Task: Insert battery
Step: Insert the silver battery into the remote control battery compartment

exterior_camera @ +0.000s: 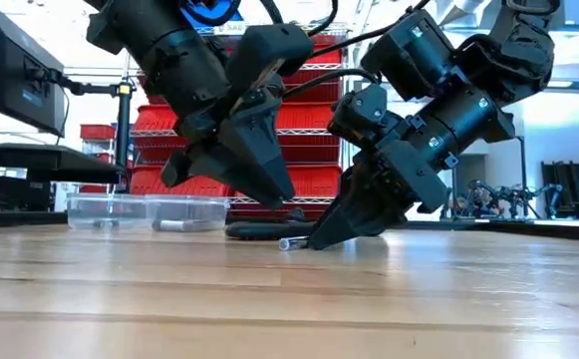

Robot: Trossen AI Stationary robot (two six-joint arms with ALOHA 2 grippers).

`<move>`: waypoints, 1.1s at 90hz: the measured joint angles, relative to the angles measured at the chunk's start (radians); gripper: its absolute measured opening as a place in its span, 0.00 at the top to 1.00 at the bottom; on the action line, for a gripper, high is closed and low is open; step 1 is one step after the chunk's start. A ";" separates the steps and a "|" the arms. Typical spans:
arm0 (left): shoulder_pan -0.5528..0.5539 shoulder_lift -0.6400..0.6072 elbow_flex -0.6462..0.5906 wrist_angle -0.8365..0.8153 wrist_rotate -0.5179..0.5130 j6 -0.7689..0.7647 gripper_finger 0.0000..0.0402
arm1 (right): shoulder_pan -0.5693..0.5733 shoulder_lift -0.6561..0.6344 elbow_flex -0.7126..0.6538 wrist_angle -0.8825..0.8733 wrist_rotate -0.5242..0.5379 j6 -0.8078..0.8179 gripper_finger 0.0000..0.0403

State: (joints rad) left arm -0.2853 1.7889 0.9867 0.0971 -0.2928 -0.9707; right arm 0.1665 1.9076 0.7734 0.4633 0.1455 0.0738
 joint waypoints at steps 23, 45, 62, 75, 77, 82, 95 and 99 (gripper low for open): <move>0.013 0.011 0.002 -0.010 -0.001 -0.008 0.85 | 0.000 -0.007 0.001 0.004 -0.001 -0.004 0.43; 0.036 0.052 -0.001 -0.058 -0.005 -0.010 0.85 | 0.000 -0.009 0.003 -0.041 -0.006 0.008 0.43; 0.055 0.075 0.003 -0.079 -0.002 0.019 0.85 | 0.001 -0.013 0.005 -0.082 -0.007 0.008 0.43; 0.058 0.075 0.003 -0.079 0.000 0.059 0.85 | 0.001 -0.013 0.005 -0.083 -0.008 0.008 0.43; 0.058 0.076 0.003 -0.078 0.001 0.077 0.85 | 0.001 -0.013 0.004 -0.083 -0.008 0.008 0.43; 0.058 0.075 0.003 -0.075 0.000 0.128 0.85 | 0.001 -0.013 0.004 -0.082 -0.008 0.008 0.43; 0.060 0.075 0.035 -0.101 0.009 0.351 0.85 | 0.001 -0.013 0.004 -0.084 -0.009 0.008 0.43; 0.061 0.076 0.050 -0.105 0.026 0.417 0.85 | 0.001 -0.019 0.003 -0.090 -0.009 0.007 0.43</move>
State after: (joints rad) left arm -0.2246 1.8648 1.0368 -0.0078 -0.2664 -0.5533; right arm 0.1679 1.8891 0.7766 0.3737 0.1365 0.0811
